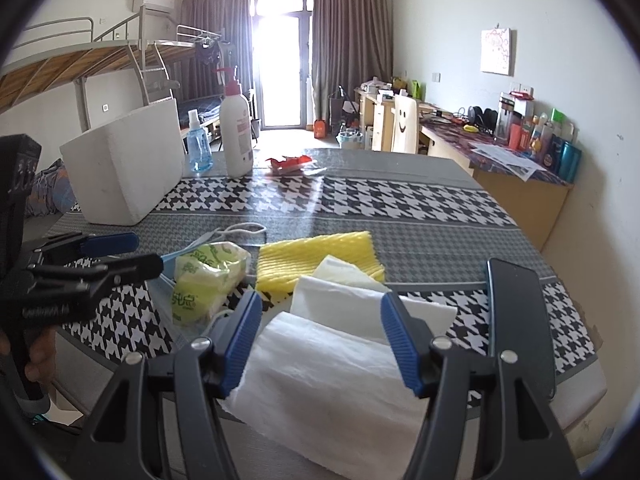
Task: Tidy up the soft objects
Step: 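Lower the left tool onto the blue face mask and grasp it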
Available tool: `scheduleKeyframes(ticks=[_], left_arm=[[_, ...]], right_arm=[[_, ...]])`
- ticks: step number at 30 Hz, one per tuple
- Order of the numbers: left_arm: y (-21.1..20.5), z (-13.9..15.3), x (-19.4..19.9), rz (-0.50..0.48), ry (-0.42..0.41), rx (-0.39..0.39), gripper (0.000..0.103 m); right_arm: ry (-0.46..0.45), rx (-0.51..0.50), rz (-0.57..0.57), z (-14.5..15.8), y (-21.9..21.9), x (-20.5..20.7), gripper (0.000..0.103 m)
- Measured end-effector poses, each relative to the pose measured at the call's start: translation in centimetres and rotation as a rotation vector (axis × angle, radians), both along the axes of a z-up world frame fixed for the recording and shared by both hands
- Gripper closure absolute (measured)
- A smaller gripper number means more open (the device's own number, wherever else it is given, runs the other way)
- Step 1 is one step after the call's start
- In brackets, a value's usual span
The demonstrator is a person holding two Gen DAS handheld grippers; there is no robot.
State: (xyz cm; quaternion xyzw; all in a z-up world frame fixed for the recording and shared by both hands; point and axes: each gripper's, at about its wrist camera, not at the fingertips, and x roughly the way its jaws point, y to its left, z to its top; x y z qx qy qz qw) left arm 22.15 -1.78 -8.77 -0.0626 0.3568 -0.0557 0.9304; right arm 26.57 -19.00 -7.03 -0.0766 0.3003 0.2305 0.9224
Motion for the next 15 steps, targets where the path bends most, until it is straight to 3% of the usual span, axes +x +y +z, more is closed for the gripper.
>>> scheduleKeyframes(ticks=[4, 8, 11, 15], left_arm=[[-0.2, -1.0, 0.5, 0.003, 0.067, 0.014, 0.051], [-0.4, -1.2, 0.7, 0.011, 0.082, 0.037, 0.053], [-0.6, -1.4, 0.8, -0.006, 0.111, 0.046, 0.071], [-0.9, -1.7, 0.9, -0.021, 0.134, 0.055, 0.080]], right_arm=[[0.008, 0.008, -0.001, -0.2, -0.2, 0.2, 0.036], [0.009, 0.005, -0.002, -0.4, -0.3, 0.3, 0.036], [0.023, -0.014, -0.013, -0.8, -0.4, 0.9, 0.036], [0.051, -0.047, -0.024, -1.4, -0.2, 1.8, 0.036]])
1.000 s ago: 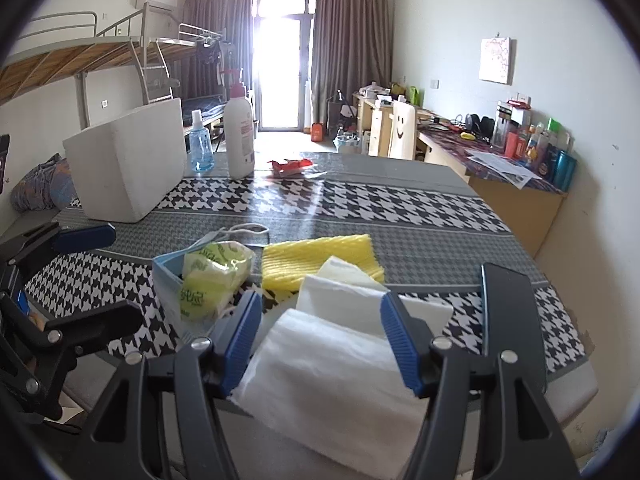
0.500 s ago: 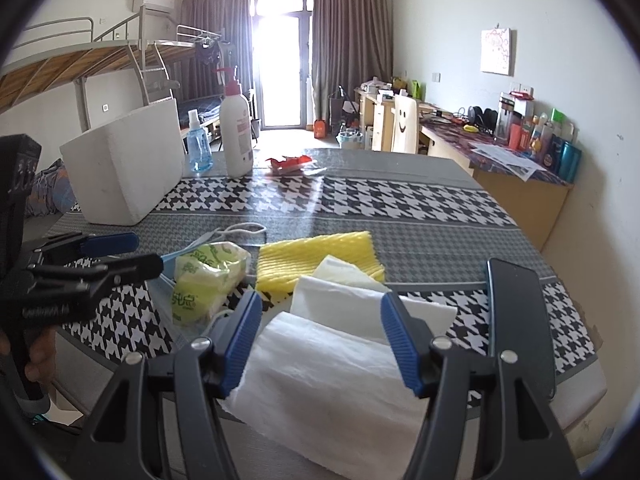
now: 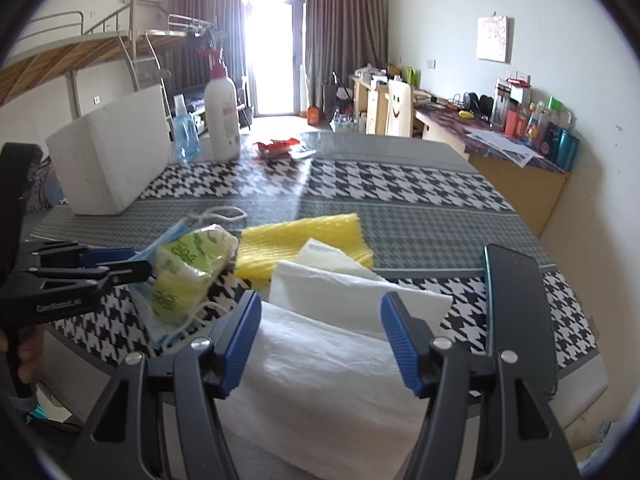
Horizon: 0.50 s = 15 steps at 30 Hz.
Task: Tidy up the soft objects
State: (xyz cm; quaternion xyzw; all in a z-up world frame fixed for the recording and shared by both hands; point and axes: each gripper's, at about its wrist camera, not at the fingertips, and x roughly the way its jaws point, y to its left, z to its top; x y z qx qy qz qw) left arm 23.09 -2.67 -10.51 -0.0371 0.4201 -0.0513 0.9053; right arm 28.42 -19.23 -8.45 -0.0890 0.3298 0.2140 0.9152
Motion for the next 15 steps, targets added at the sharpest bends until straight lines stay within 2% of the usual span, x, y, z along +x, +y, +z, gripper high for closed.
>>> scheduleKeyframes(ticks=[3, 10, 12, 14, 15], left_arm=[[0.4, -0.2, 0.4, 0.008, 0.002, -0.002, 0.084], [0.6, -0.3, 0.3, -0.002, -0.002, -0.001, 0.086], [0.5, -0.3, 0.2, -0.006, -0.003, 0.004, 0.088], [0.4, -0.3, 0.3, -0.013, -0.006, 0.010, 0.090], [0.4, -0.3, 0.3, -0.015, -0.006, 0.011, 0.091]], right_arm=[[0.005, -0.018, 0.004, -0.1, 0.4, 0.4, 0.036], [0.050, -0.069, -0.004, -0.6, 1.3, 1.5, 0.036], [0.070, -0.080, -0.011, -0.8, 1.4, 1.7, 0.047], [0.096, -0.085, -0.019, -1.1, 1.4, 1.8, 0.070], [0.110, -0.084, -0.023, -1.2, 1.4, 1.9, 0.074]])
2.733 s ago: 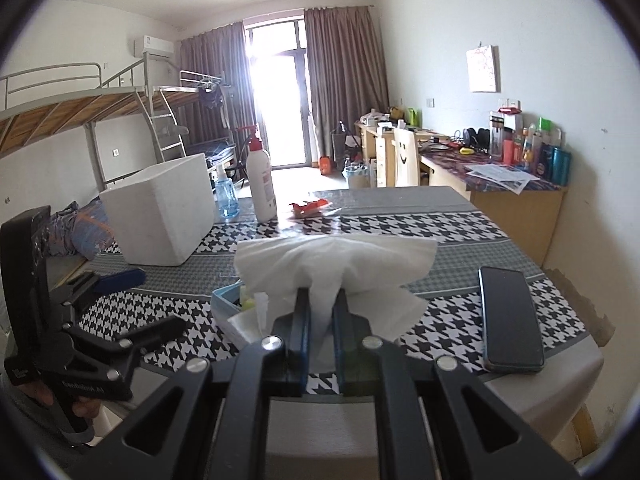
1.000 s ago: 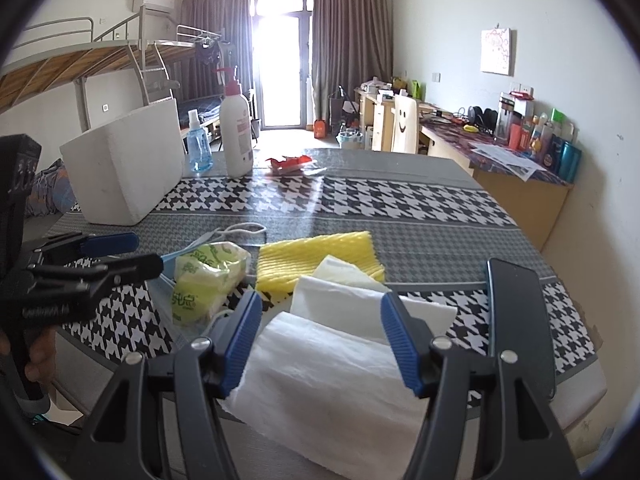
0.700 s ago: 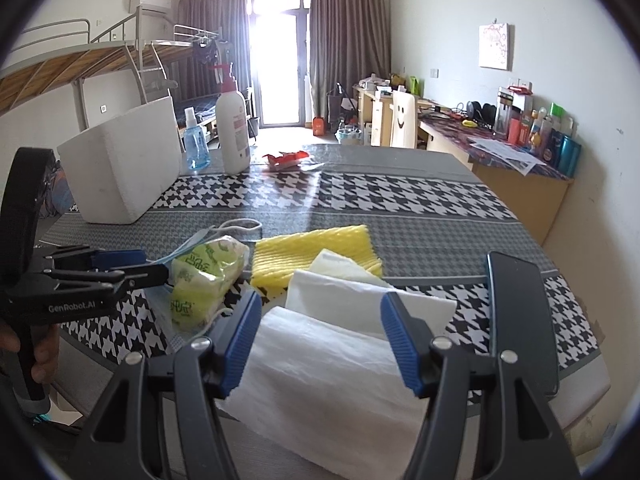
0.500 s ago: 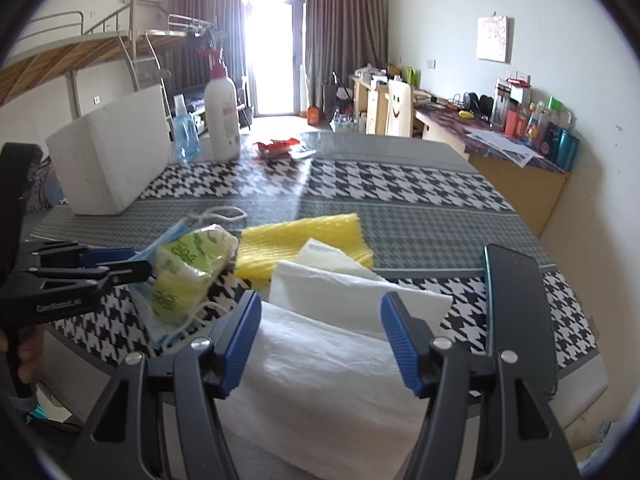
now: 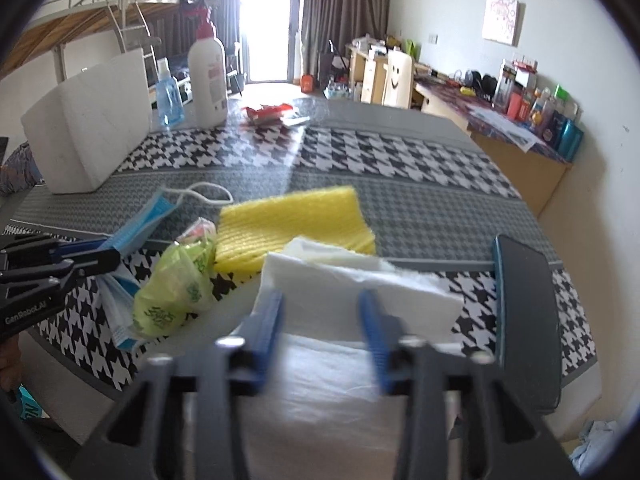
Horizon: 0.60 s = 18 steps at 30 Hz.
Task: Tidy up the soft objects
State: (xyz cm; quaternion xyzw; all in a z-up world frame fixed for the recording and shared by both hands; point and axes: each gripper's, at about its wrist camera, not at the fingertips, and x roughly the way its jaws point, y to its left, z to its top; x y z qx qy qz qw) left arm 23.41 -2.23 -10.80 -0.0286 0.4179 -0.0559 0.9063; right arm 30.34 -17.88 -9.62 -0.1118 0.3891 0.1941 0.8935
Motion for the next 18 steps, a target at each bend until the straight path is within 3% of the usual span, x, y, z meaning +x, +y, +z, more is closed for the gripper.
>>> scheduleKeyframes(ticks=[1, 4, 12, 13, 15, 16, 18], left_arm=[[0.1, 0.0, 0.0, -0.001, 0.000, -0.005, 0.092], [0.4, 0.2, 0.1, 0.000, -0.005, -0.016, 0.094], [1.8, 1.1, -1.4, 0.015, -0.041, -0.041, 0.094], [1.9, 1.2, -1.6, 0.017, -0.046, -0.040, 0.094], [2.2, 1.4, -2.0, 0.015, -0.055, -0.046, 0.094], [2.3, 1.5, -2.2, 0.016, -0.060, -0.047, 0.094], [2.7, 1.8, -2.6, 0.017, -0.071, -0.052, 0.094]], right_arm=[[0.007, -0.008, -0.010, -0.1, -0.1, 0.1, 0.088], [-0.007, -0.013, -0.027, 0.3, -0.1, -0.3, 0.098], [-0.088, 0.001, 0.036, 2.9, 0.1, -2.6, 0.100], [-0.088, -0.009, 0.054, 2.9, 0.5, -2.8, 0.094], [-0.106, -0.033, 0.065, 2.8, 1.2, -3.4, 0.059], [-0.121, -0.040, 0.064, 2.8, 1.5, -3.6, 0.032], [-0.143, -0.057, 0.077, 2.7, 2.1, -4.4, 0.027]])
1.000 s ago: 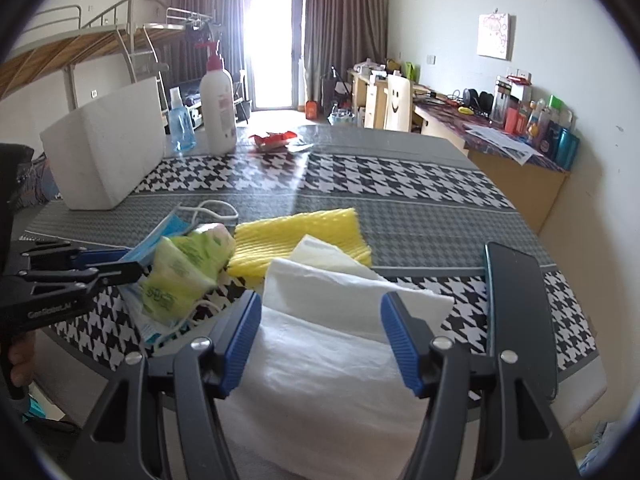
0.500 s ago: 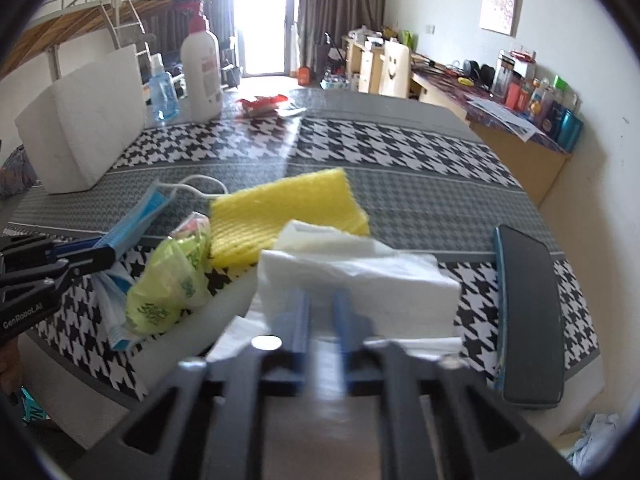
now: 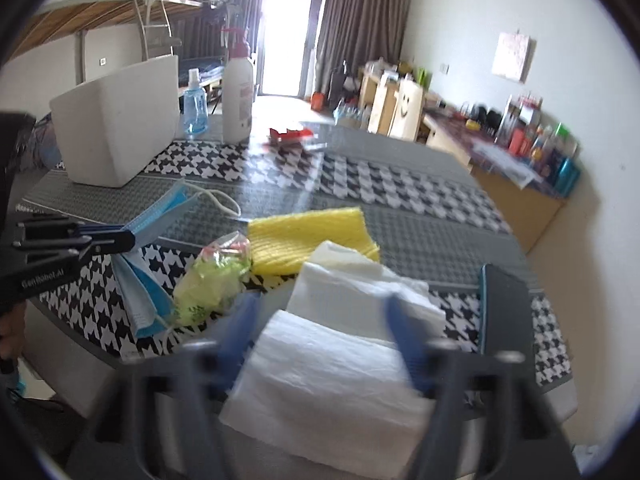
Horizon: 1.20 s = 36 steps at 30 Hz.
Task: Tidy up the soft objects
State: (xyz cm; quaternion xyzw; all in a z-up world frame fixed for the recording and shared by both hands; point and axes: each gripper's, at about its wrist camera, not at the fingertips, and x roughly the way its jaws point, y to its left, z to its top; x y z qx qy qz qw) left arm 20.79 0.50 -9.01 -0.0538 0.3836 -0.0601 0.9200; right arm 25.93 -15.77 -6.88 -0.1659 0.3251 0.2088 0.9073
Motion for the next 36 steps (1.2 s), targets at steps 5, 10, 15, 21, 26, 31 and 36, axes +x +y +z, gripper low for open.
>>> scheduleKeyframes(ticks=[5, 10, 15, 21, 26, 31, 36], left_arm=[[0.9, 0.3, -1.1, 0.002, -0.016, -0.014, 0.094], [1.3, 0.3, -1.6, -0.002, -0.021, -0.026, 0.094], [1.7, 0.3, -2.2, -0.001, -0.028, -0.036, 0.094], [1.7, 0.2, -2.5, -0.004, -0.030, -0.036, 0.094], [1.7, 0.6, -2.9, -0.005, -0.047, -0.035, 0.094], [2.2, 1.7, -4.4, 0.003, -0.089, -0.027, 0.095], [2.7, 3.0, -5.1, 0.019, -0.122, -0.009, 0.094]], right_arm=[[-0.014, -0.079, -0.037, -0.7, 0.8, -0.4, 0.027], [-0.022, -0.189, -0.069, -1.9, 1.7, -1.2, 0.029], [0.032, -0.233, -0.091, -2.9, 2.0, -1.0, 0.073], [0.031, -0.153, -0.116, -0.9, 1.0, -1.4, 0.095], [0.002, -0.076, -0.126, 1.4, 0.3, -1.7, 0.096], [-0.028, -0.040, -0.155, 2.5, 0.1, -1.7, 0.101], [-0.078, -0.021, -0.154, 3.7, 0.4, -2.4, 0.101]])
